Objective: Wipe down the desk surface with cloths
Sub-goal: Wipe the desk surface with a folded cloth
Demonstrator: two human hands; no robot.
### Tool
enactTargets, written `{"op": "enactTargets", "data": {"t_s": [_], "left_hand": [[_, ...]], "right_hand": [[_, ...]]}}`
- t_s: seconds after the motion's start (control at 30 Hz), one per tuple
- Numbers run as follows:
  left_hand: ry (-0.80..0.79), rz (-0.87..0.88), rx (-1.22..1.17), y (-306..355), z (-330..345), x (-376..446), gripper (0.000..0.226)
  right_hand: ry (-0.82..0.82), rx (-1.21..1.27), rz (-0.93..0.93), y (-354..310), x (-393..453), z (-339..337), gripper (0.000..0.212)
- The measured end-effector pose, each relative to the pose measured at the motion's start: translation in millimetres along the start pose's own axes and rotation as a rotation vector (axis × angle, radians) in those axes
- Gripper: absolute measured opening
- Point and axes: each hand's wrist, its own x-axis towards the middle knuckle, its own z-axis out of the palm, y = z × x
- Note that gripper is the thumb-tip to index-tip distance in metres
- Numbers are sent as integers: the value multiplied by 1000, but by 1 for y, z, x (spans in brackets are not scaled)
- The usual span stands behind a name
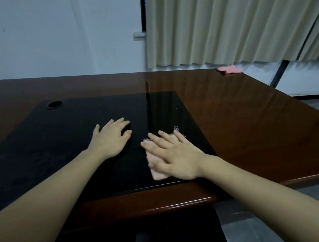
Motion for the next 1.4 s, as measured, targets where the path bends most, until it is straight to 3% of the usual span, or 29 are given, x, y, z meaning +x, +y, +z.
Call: {"op": "enactTargets", "data": {"t_s": [0.1, 0.37, 0.67, 0.87, 1.07, 1.27, 1.4], "left_hand": [[0, 3, 12, 0, 1, -1, 52], [5, -1, 32, -2, 2, -1, 53], [30, -10, 31, 1, -1, -3, 51], [62, -18, -2, 3, -14, -18, 50], [70, -21, -11, -14, -30, -30, 50], [61, -83, -2, -40, -36, -45, 50], [51, -110, 6, -52, -38, -56, 51]], "right_hand": [[-23, -3, 25, 19, -9, -3, 62], [19, 50, 299, 69, 51, -11, 63], [-6, -16, -51, -13, -44, 11, 71], [-22, 15, 121, 37, -70, 6, 58], [17, 37, 269, 40, -27, 0, 61], [28, 25, 86, -38, 19, 5, 63], [10, 74, 37, -44, 31, 2, 67]]}}
